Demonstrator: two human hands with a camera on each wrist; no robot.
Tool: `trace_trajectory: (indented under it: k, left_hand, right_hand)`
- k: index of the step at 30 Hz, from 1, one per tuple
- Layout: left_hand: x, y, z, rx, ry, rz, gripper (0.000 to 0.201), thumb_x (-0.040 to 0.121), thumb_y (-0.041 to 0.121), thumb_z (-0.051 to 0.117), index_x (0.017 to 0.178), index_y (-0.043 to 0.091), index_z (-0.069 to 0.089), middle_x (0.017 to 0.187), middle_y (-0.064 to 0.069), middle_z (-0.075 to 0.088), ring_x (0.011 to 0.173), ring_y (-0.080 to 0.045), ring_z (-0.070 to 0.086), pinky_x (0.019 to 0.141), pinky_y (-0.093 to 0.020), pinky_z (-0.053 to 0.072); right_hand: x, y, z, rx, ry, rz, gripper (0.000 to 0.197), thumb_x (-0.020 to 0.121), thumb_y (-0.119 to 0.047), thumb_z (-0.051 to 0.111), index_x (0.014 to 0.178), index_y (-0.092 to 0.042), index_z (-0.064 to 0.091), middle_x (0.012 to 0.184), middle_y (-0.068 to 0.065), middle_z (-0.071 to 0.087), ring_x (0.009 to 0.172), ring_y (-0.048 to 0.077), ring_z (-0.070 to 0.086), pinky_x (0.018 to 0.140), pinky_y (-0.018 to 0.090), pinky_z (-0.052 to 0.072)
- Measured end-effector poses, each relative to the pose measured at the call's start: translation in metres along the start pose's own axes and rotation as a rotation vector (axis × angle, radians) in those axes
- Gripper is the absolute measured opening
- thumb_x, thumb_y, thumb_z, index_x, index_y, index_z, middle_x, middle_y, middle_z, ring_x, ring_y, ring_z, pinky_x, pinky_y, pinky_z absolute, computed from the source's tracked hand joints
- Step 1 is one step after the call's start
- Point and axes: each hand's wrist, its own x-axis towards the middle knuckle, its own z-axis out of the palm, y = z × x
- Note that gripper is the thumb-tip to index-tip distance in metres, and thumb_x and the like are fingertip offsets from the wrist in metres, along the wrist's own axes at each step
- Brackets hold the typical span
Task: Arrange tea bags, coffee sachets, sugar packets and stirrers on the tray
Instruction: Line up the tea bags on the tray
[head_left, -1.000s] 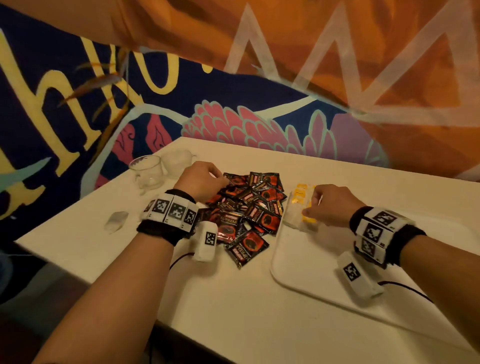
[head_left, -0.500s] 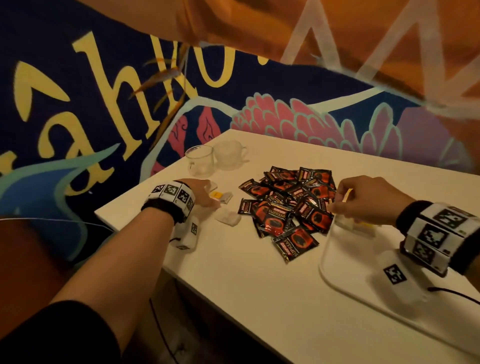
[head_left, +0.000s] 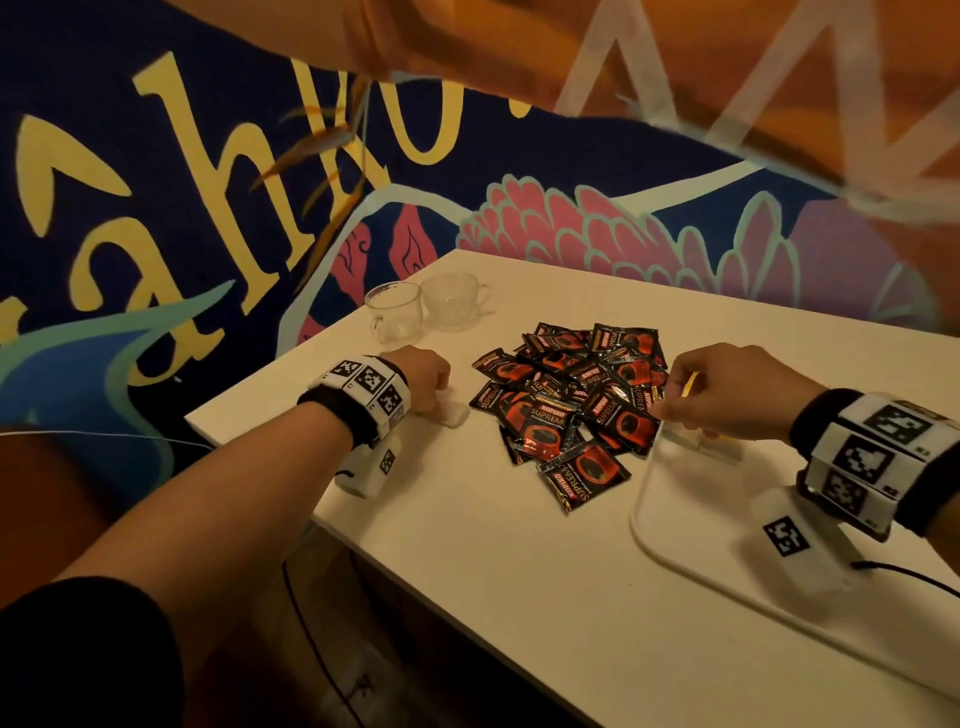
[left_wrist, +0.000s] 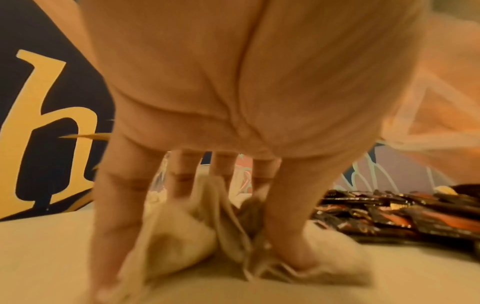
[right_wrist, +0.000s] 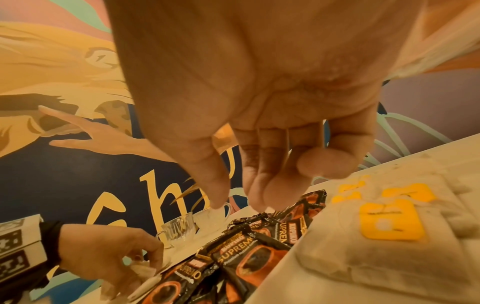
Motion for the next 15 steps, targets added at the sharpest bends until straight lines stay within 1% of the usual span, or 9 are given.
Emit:
trace_trajectory:
  k: [1, 3, 4, 6, 9, 11, 13, 14, 15]
  left_hand:
    - [-0.002, -0.001, 0.0, -0.017, 0.023, -0.014, 0.042, 0.085, 0.04, 0.067, 0.117, 0.014, 0.057, 0.118, -0.007, 0.059, 0.104, -0.024, 0.056, 0.078, -0.028, 0.043]
    - [-0.003, -0.006, 0.001, -0.122, 0.049, -0.068, 0.029, 0.086, 0.027, 0.066, 0.111, 0.013, 0.06, 0.11, -0.009, 0.061, 0.093, -0.024, 0.06, 0.076, -0.03, 0.049]
    - [-0.002, -0.01, 0.002, -0.192, 0.055, -0.105, 0.027, 0.086, 0.021, 0.066, 0.11, 0.013, 0.061, 0.109, -0.009, 0.061, 0.089, -0.024, 0.061, 0.076, -0.031, 0.052]
    - [0.0, -0.018, -0.001, -0.277, 0.085, -0.161, 0.029, 0.084, 0.017, 0.068, 0.111, 0.012, 0.059, 0.109, -0.009, 0.058, 0.088, -0.024, 0.059, 0.076, -0.032, 0.052]
    - [0.004, -0.027, -0.007, -0.284, 0.135, -0.206, 0.037, 0.082, 0.014, 0.069, 0.116, 0.01, 0.054, 0.114, -0.011, 0.058, 0.097, -0.027, 0.057, 0.078, -0.032, 0.047]
    - [0.007, -0.028, -0.009, -0.279, 0.127, -0.222, 0.044, 0.083, 0.012, 0.067, 0.124, 0.012, 0.049, 0.123, -0.013, 0.054, 0.103, -0.031, 0.059, 0.081, -0.034, 0.049]
    - [0.011, -0.025, -0.008, -0.255, 0.081, -0.213, 0.054, 0.086, 0.015, 0.065, 0.135, 0.018, 0.042, 0.133, -0.014, 0.049, 0.11, -0.033, 0.058, 0.088, -0.036, 0.05]
    - [0.013, -0.023, -0.007, -0.201, 0.054, -0.196, 0.058, 0.087, 0.016, 0.063, 0.14, 0.019, 0.038, 0.137, -0.013, 0.046, 0.116, -0.032, 0.055, 0.093, -0.036, 0.048]
    - [0.014, -0.02, -0.007, -0.144, 0.029, -0.179, 0.058, 0.089, 0.018, 0.06, 0.142, 0.017, 0.038, 0.139, -0.012, 0.046, 0.121, -0.031, 0.052, 0.097, -0.035, 0.045]
  right_hand:
    - [0.0, 0.0, 0.0, 0.001, 0.001, -0.002, 0.023, 0.082, -0.041, 0.071, 0.08, -0.02, 0.063, 0.078, -0.004, 0.066, 0.075, 0.015, 0.063, 0.075, 0.031, 0.049]
    - [-0.001, -0.001, 0.0, 0.002, 0.009, -0.008, 0.022, 0.081, -0.042, 0.072, 0.079, -0.022, 0.063, 0.078, -0.007, 0.063, 0.077, 0.015, 0.061, 0.077, 0.031, 0.049]
    - [-0.001, -0.001, -0.001, 0.005, 0.012, -0.01, 0.022, 0.081, -0.042, 0.072, 0.079, -0.022, 0.063, 0.078, -0.007, 0.063, 0.077, 0.014, 0.062, 0.077, 0.031, 0.049]
    - [-0.003, 0.0, -0.004, 0.02, 0.01, -0.012, 0.022, 0.081, -0.042, 0.072, 0.079, -0.021, 0.063, 0.077, -0.006, 0.064, 0.072, 0.013, 0.063, 0.071, 0.03, 0.049]
    - [-0.007, 0.003, -0.008, 0.04, 0.007, -0.002, 0.022, 0.082, -0.041, 0.072, 0.08, -0.02, 0.063, 0.076, -0.003, 0.067, 0.065, 0.012, 0.065, 0.059, 0.026, 0.048]
    - [-0.008, 0.004, -0.01, 0.039, 0.01, 0.001, 0.022, 0.082, -0.04, 0.071, 0.08, -0.02, 0.063, 0.074, -0.001, 0.068, 0.062, 0.012, 0.065, 0.055, 0.026, 0.049]
    - [-0.009, 0.005, -0.012, 0.029, 0.006, 0.007, 0.021, 0.083, -0.04, 0.07, 0.082, -0.02, 0.063, 0.073, 0.0, 0.069, 0.061, 0.012, 0.064, 0.054, 0.026, 0.051]
    - [-0.009, 0.005, -0.012, 0.026, 0.005, 0.011, 0.021, 0.083, -0.04, 0.07, 0.083, -0.02, 0.063, 0.073, 0.0, 0.069, 0.061, 0.012, 0.064, 0.054, 0.025, 0.05]
    - [-0.01, 0.006, -0.013, 0.029, 0.004, 0.012, 0.022, 0.083, -0.041, 0.07, 0.083, -0.02, 0.063, 0.073, 0.0, 0.069, 0.06, 0.011, 0.064, 0.053, 0.024, 0.049]
